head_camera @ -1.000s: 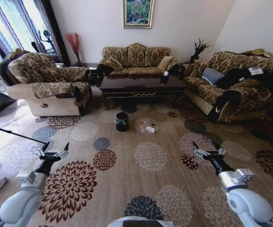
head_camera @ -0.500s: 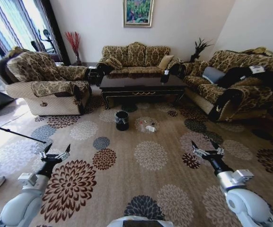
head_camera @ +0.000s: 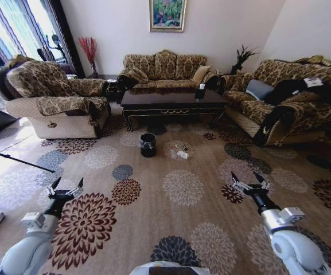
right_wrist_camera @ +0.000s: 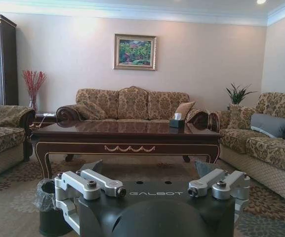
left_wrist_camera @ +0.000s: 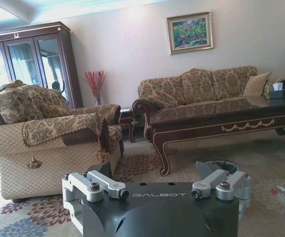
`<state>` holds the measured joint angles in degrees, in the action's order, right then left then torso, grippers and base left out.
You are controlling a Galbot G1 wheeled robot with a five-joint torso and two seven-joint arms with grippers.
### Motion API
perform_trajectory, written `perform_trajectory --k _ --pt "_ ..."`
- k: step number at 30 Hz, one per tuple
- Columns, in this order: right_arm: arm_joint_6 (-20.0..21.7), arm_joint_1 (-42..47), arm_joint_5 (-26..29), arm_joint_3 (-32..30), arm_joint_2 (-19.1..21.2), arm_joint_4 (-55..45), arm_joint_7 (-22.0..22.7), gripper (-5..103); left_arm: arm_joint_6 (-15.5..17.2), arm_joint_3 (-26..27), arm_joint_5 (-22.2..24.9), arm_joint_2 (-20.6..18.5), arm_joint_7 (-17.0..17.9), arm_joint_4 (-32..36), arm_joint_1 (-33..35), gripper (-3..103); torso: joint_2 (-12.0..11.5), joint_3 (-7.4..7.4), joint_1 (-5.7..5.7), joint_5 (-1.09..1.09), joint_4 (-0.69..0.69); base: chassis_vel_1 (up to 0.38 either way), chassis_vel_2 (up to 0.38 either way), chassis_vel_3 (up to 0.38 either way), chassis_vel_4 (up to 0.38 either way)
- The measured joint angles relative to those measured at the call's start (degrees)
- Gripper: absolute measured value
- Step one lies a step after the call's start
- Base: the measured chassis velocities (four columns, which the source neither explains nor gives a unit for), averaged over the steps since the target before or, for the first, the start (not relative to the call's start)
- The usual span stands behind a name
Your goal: Move to the front of the table and pick up the trash from the floor, then place it into the trash bin.
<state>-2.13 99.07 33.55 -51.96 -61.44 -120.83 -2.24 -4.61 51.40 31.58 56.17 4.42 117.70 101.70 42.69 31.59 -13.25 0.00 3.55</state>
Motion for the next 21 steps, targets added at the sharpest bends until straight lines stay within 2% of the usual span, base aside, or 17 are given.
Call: perform_trajectory --k 21 --pt "-1.01 0.58 -0.18 -0.20 -0.85 -0.23 -1.38 100 -0.86 0.22 0.21 0.59 0.12 0.28 1.19 99 -4.98 -2.88 2.11 -0.01 -0.01 0.000 0.000 0.000 0.000"
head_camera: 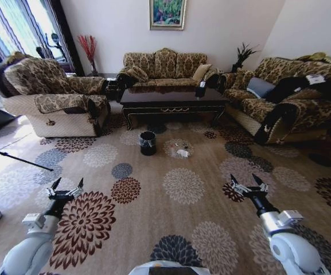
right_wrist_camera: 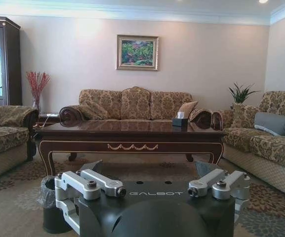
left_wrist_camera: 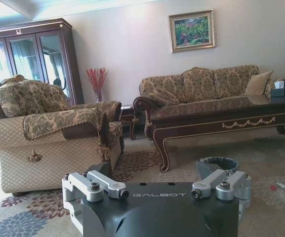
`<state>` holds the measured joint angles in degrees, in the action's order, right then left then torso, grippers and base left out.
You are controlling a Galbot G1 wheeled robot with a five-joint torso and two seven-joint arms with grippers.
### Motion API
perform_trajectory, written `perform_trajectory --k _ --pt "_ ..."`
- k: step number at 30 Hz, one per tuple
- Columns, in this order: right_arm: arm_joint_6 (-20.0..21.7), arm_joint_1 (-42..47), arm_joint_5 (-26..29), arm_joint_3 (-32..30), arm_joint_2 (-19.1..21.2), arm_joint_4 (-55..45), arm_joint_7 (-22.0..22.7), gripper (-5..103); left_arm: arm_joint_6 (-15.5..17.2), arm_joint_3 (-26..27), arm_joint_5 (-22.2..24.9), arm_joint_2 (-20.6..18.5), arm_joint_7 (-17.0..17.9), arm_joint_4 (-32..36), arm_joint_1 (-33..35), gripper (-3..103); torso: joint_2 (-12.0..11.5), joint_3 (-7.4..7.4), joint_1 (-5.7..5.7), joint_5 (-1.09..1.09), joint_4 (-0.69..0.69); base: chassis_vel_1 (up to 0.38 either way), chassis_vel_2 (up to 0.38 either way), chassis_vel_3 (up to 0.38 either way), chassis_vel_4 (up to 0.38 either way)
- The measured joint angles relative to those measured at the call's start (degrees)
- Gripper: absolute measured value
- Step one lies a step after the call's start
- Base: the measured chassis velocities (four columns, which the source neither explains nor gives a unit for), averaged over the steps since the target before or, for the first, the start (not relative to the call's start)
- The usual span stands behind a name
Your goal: Move to the front of the table and pick up the trash from the floor, then place it into the trash bin.
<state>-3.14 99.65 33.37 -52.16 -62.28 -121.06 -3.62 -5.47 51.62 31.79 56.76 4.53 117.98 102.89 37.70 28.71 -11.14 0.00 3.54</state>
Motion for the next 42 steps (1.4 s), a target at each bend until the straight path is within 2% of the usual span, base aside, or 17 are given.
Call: perform_trajectory --k 20,42 --pt "-1.47 1.08 -1.61 -0.16 -0.45 -0.69 -0.44 100 1.17 -0.07 -0.03 1.04 0.65 0.85 -1.87 99 -4.79 -2.84 1.93 0.01 0.00 0.000 0.000 0.000 0.000" --pt "-0.85 0.80 -0.52 0.08 -1.17 -0.70 0.11 100 1.58 -0.39 0.47 0.59 0.75 0.80 -1.92 99 -10.21 -6.17 4.04 0.00 0.01 0.000 0.000 0.000 0.000"
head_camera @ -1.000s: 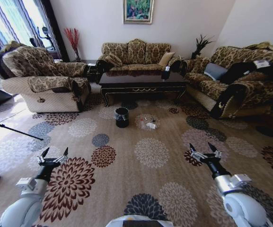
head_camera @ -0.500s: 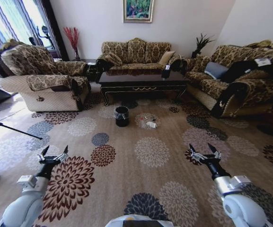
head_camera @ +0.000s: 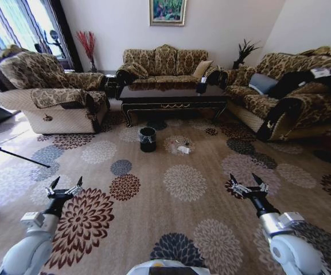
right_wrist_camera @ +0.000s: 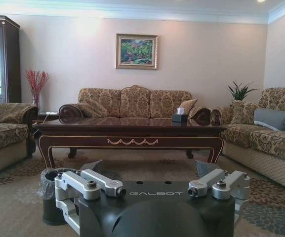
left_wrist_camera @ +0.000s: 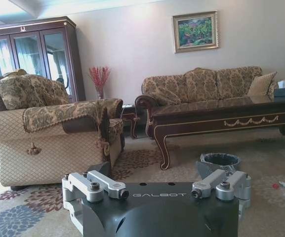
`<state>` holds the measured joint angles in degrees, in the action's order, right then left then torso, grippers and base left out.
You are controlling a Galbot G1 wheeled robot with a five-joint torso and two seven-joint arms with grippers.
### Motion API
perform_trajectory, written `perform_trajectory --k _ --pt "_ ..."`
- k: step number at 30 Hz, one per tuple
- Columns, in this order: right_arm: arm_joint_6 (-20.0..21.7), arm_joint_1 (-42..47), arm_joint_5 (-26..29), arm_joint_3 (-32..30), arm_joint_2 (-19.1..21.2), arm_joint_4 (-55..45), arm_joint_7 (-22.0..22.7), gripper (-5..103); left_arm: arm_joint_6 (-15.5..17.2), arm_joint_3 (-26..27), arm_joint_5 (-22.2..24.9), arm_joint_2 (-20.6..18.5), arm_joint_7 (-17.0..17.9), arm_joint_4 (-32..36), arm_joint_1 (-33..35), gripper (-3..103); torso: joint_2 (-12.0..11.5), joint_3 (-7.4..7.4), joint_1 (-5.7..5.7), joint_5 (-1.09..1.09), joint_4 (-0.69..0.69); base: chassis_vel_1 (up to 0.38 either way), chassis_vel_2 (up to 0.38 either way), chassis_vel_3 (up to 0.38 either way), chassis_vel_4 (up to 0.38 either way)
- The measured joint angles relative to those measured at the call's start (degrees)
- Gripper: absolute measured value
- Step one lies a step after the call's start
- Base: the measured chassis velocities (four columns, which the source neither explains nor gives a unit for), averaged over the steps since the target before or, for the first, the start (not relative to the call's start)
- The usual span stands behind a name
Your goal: Move to the front of the table and pick up the trash from the floor, then place it into the trash bin.
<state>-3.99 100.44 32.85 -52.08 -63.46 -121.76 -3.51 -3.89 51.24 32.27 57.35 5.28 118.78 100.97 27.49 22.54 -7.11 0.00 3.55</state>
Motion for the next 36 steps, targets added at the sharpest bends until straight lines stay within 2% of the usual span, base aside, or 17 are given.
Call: perform_trajectory --k 6,9,36 --pt "0.00 0.01 -0.17 0.09 -0.44 -0.02 0.02 100 0.69 -0.10 0.54 0.22 0.53 0.18 0.02 97 -1.67 -1.03 0.64 0.00 0.00 0.000 0.000 0.000 0.000" --pt "0.00 -0.09 -0.27 0.26 -0.57 0.04 0.05 100 0.92 -0.02 0.80 0.25 0.62 0.27 0.05 99 -2.21 -1.37 0.84 0.00 0.00 0.000 0.000 0.000 0.000" --pt "-0.14 0.90 -1.95 0.75 -2.34 -1.14 0.76 100 0.15 -0.34 -0.41 0.79 0.84 -0.12 0.44 100 -8.51 -5.44 3.10 0.00 -0.01 0.000 0.000 0.000 0.000"
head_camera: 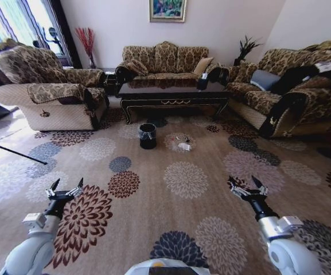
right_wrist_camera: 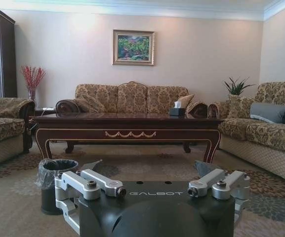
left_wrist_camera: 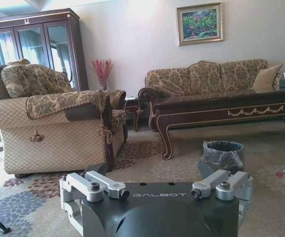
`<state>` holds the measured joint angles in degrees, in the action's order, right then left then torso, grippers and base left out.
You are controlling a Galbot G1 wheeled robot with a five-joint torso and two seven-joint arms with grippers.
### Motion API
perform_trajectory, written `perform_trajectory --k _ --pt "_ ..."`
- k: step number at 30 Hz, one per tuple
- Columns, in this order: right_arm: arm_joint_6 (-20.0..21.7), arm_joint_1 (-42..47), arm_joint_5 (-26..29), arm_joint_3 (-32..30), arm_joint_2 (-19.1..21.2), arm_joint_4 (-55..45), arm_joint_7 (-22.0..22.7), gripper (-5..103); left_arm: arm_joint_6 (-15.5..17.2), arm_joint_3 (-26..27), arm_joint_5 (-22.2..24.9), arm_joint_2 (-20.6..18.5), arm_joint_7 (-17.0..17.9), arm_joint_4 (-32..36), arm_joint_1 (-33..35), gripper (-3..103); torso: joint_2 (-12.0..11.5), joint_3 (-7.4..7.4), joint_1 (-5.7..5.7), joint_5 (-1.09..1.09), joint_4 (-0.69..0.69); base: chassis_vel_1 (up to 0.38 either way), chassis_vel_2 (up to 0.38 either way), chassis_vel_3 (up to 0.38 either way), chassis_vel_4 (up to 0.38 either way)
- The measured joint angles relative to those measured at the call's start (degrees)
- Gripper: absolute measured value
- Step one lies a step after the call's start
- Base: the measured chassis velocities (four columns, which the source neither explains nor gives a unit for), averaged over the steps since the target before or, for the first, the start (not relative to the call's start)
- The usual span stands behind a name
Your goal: Move to the front of the table and pick up the trash from the floor, then place it into the trash bin.
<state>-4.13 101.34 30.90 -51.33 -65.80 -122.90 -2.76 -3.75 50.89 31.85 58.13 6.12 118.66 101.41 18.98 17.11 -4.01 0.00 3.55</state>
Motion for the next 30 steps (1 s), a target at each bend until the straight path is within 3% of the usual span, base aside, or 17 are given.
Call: perform_trajectory --k 30 --pt "-0.95 0.09 -0.11 -0.07 -0.06 0.85 0.12 100 -0.15 -0.13 0.11 0.21 -0.05 0.09 -0.21 99 -6.43 -4.31 2.09 0.00 0.00 0.000 0.000 0.000 0.000"
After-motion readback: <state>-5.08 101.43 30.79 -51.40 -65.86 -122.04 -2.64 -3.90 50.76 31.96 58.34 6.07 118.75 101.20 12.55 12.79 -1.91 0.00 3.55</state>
